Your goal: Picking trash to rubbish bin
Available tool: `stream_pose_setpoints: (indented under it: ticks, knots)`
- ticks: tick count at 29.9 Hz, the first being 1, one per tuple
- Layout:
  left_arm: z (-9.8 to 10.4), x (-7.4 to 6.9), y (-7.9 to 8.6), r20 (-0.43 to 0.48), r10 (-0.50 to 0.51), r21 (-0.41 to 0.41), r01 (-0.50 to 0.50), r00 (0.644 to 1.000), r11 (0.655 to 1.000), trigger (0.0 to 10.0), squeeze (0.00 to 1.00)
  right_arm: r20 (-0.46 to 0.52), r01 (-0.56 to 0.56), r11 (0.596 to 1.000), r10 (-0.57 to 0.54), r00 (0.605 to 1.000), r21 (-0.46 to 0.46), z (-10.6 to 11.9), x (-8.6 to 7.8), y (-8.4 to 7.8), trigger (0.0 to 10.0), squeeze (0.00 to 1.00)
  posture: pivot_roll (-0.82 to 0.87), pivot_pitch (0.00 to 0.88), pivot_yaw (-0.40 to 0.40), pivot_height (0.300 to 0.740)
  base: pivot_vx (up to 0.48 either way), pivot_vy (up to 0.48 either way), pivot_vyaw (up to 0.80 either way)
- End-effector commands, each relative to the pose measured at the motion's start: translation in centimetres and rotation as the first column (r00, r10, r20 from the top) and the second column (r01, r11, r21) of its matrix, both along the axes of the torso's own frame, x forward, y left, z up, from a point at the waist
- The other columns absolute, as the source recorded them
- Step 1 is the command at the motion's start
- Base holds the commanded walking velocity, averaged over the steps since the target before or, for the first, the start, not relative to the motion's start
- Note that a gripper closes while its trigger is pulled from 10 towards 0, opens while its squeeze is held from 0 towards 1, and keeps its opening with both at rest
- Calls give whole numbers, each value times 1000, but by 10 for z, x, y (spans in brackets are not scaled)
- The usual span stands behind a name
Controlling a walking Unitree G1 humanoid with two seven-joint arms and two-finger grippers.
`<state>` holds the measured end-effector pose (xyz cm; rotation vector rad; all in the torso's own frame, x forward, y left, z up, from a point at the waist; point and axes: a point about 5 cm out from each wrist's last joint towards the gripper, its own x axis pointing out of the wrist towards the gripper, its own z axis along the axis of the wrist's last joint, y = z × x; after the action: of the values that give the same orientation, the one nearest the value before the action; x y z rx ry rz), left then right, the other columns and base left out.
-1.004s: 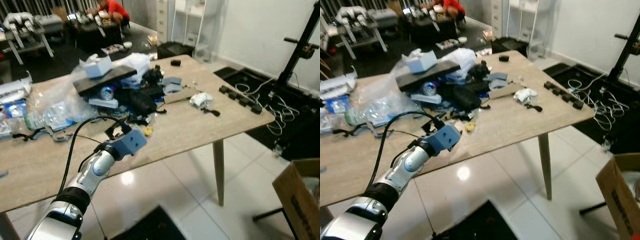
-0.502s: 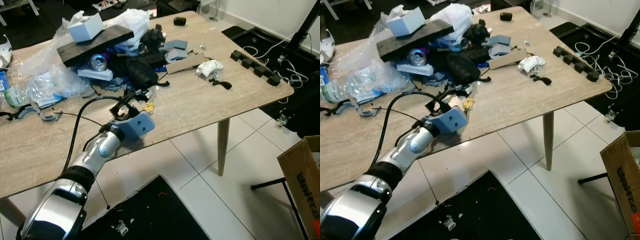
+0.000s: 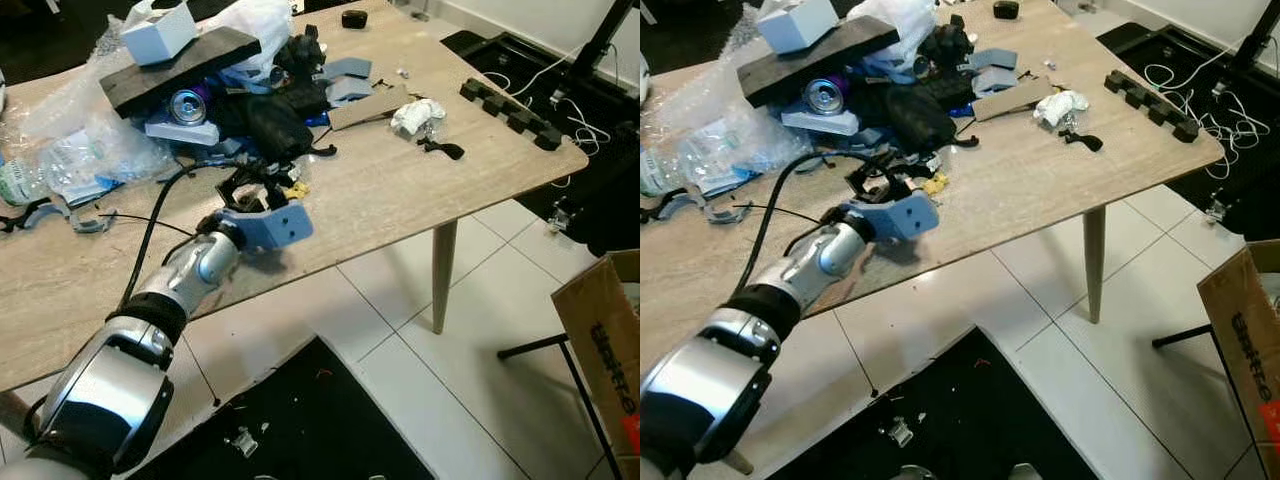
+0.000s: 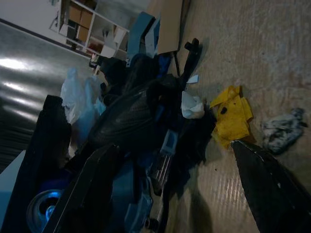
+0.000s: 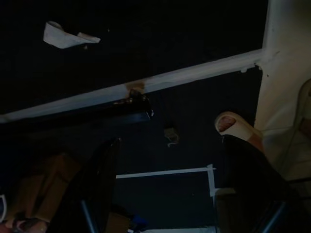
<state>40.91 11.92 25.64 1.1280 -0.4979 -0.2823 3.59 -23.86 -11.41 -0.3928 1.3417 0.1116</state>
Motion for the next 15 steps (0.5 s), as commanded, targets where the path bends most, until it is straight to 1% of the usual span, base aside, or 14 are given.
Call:
stream_pose_setpoints:
  ticks: [1, 6, 8, 9, 10, 11, 12, 15]
  knots:
    - [-25, 0, 13, -109, 44, 42, -39, 993, 998, 10000, 0, -45, 16, 1000, -16, 999, 6, -2, -17, 3, 10000, 0, -256, 516, 121, 740, 0, 0, 0]
    - [-31, 2, 15, -139, 92, 75, -82, 986, 994, 10000, 0, -52, 17, 1000, -17, 999, 7, -3, -20, 5, 10000, 0, -256, 516, 121, 740, 0, 0, 0]
    - [-39, 3, 19, -174, 138, 125, -117, 975, 985, 10000, 0, -53, 17, 1000, -17, 998, 6, -3, -21, 5, 10000, 0, -259, 520, 125, 740, 0, 0, 0]
    - [-43, 4, 21, -172, 169, 178, -138, 971, 974, 10000, 0, -54, 16, 1000, -16, 998, 5, -3, -21, 5, 10000, 0, -259, 524, 124, 740, 0, 0, 0]
    - [-43, 4, 21, -172, 169, 178, -138, 971, 974, 10000, 0, -54, 16, 1000, -16, 998, 5, -3, -21, 5, 10000, 0, -259, 524, 124, 740, 0, 0, 0]
    - [-45, 5, 27, -144, 222, 242, -183, 964, 953, 10000, 0, -55, 14, 1000, -14, 998, 5, -3, -22, 6, 10000, 0, -259, 524, 124, 740, 0, 0, 0]
    - [-44, 5, 30, -131, 241, 259, -202, 962, 945, 10000, 0, -55, 13, 1000, -13, 998, 5, -3, -22, 7, 10000, 0, -259, 524, 124, 740, 0, 0, 0]
    - [-42, 6, 34, -116, 265, 271, -226, 957, 936, 10000, 0, -54, 12, 1000, -12, 998, 4, -3, -22, 7, 10000, 0, -259, 529, 125, 740, 0, 0, 0]
